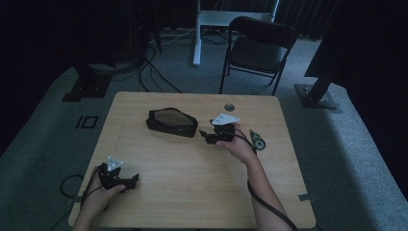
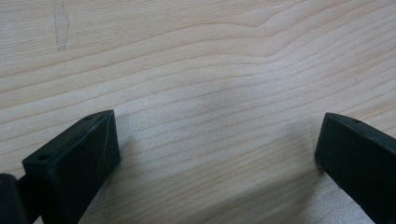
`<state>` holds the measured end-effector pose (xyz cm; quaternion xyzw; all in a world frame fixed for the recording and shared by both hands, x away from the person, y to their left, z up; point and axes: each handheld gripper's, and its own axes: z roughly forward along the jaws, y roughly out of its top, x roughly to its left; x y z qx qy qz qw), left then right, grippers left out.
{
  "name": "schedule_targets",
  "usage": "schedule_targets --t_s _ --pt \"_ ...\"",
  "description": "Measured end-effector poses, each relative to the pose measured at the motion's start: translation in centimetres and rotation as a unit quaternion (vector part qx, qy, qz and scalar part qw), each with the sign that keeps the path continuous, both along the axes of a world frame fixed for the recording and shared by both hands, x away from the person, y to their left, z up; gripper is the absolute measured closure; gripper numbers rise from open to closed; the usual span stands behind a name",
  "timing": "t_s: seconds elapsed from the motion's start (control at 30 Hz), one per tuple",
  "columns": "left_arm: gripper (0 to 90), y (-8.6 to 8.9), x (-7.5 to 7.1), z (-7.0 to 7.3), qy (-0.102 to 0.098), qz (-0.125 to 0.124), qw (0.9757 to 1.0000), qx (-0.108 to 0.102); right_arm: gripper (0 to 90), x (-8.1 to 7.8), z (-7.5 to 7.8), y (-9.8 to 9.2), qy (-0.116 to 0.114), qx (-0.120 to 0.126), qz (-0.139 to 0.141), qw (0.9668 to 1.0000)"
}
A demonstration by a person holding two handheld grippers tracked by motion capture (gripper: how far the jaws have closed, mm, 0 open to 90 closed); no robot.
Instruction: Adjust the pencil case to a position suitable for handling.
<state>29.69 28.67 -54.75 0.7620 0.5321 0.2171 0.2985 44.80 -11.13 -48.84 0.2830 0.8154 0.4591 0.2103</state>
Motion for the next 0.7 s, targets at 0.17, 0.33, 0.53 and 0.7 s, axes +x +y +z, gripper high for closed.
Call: schedule_targets --t_s 0.17,0.33,0.53,0.7 --pt "0.2 0.0 0.0 0.0 0.0 0.0 1.0 0.0 37.7 0.9 -0.1 0.7 0.001 -0.006 0.017 0.9998" --pt "0.2 0.0 0.0 0.0 0.0 0.0 1.0 0.0 38.7 2.0 0.0 1.5 -0.001 -0.006 0.024 0.9997" --pt "0.2 0.0 0.0 0.0 0.0 0.0 1.0 0.0 40.0 3.0 0.2 2.3 -0.001 0.001 0.028 0.9996" --pt "0.2 0.0 0.0 0.0 0.0 0.0 1.0 0.0 44.3 3.9 -0.2 3.2 0.005 -0.01 0.035 0.9993"
